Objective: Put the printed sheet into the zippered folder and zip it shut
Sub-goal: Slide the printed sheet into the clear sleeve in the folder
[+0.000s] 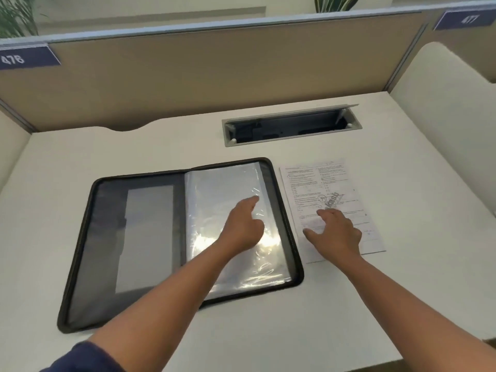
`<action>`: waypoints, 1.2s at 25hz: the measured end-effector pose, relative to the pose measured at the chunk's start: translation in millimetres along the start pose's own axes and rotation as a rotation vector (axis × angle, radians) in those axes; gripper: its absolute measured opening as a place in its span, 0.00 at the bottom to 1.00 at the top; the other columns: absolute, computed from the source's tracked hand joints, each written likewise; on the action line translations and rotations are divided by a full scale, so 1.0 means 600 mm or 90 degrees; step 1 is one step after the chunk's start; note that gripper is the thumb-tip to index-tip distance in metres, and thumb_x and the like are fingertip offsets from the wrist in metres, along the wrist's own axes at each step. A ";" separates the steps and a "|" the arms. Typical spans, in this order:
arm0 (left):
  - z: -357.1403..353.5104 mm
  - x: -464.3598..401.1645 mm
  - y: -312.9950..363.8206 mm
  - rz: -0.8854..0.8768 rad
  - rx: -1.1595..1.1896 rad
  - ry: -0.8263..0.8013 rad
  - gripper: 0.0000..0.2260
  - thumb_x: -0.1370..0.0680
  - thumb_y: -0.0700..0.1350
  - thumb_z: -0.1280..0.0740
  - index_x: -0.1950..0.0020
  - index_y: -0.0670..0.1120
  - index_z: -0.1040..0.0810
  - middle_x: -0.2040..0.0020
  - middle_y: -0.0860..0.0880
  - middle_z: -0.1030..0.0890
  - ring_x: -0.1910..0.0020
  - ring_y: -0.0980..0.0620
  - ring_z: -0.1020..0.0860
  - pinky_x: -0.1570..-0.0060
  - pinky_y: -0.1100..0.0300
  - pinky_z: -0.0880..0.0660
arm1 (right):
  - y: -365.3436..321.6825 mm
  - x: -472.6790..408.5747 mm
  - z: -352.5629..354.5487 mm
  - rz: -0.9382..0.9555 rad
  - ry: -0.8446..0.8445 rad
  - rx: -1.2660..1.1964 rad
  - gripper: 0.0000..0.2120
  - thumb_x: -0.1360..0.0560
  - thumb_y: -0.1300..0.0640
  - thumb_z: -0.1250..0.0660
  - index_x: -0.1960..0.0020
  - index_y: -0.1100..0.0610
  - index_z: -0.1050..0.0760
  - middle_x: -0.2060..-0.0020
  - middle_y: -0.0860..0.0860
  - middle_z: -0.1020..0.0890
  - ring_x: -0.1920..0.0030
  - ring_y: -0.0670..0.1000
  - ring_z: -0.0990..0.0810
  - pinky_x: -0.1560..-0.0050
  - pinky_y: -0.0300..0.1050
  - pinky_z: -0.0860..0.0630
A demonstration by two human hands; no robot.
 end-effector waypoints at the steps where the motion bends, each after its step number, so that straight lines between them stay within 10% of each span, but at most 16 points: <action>1: -0.030 -0.008 0.025 -0.002 0.043 -0.036 0.29 0.23 0.36 0.38 0.21 0.49 0.34 0.26 0.52 0.28 0.28 0.50 0.29 0.35 0.59 0.28 | 0.024 -0.010 0.006 -0.016 -0.004 0.018 0.33 0.28 0.37 0.30 0.27 0.48 0.29 0.26 0.50 0.30 0.30 0.57 0.29 0.35 0.60 0.32; 3: -0.077 -0.026 0.062 0.025 0.143 -0.087 0.24 0.24 0.34 0.37 0.28 0.47 0.27 0.37 0.56 0.20 0.40 0.52 0.21 0.50 0.67 0.22 | 0.069 -0.026 0.014 -0.036 -0.021 0.049 0.34 0.28 0.36 0.31 0.25 0.46 0.32 0.23 0.49 0.34 0.26 0.56 0.33 0.33 0.60 0.34; 8: -0.141 -0.063 0.079 0.202 0.346 -0.121 0.04 0.26 0.33 0.37 0.54 0.41 0.27 0.37 0.45 0.19 0.37 0.43 0.25 0.36 0.51 0.29 | 0.125 -0.045 0.004 -0.004 -0.065 0.036 0.35 0.27 0.36 0.30 0.23 0.43 0.35 0.20 0.49 0.39 0.21 0.54 0.43 0.29 0.61 0.40; 14: -0.172 -0.069 0.088 0.303 0.424 -0.116 0.21 0.22 0.36 0.37 0.29 0.42 0.29 0.24 0.45 0.30 0.24 0.41 0.34 0.24 0.45 0.38 | 0.145 -0.049 -0.015 0.004 -0.090 -0.032 0.31 0.26 0.36 0.31 0.25 0.39 0.33 0.20 0.46 0.41 0.20 0.51 0.47 0.28 0.61 0.44; 23: -0.191 -0.085 0.102 0.411 0.470 -0.039 0.04 0.19 0.40 0.36 0.48 0.47 0.23 0.51 0.45 0.15 0.55 0.46 0.16 0.71 0.56 0.19 | 0.148 -0.052 -0.011 0.005 -0.094 -0.033 0.30 0.28 0.35 0.30 0.27 0.37 0.31 0.21 0.45 0.40 0.21 0.51 0.44 0.29 0.61 0.42; 30: -0.217 -0.097 0.107 0.272 0.365 0.003 0.08 0.18 0.37 0.40 0.48 0.50 0.26 0.48 0.50 0.18 0.52 0.48 0.18 0.72 0.60 0.21 | 0.151 -0.049 -0.012 0.009 -0.083 -0.044 0.30 0.28 0.35 0.31 0.27 0.37 0.31 0.21 0.45 0.40 0.22 0.51 0.45 0.28 0.60 0.44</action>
Point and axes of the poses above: each hand's wrist, its own x-axis away from the middle knuckle, its own z-axis out of the back of the hand, y = z × x, the point moved 7 cm from there along -x, towards the middle knuckle
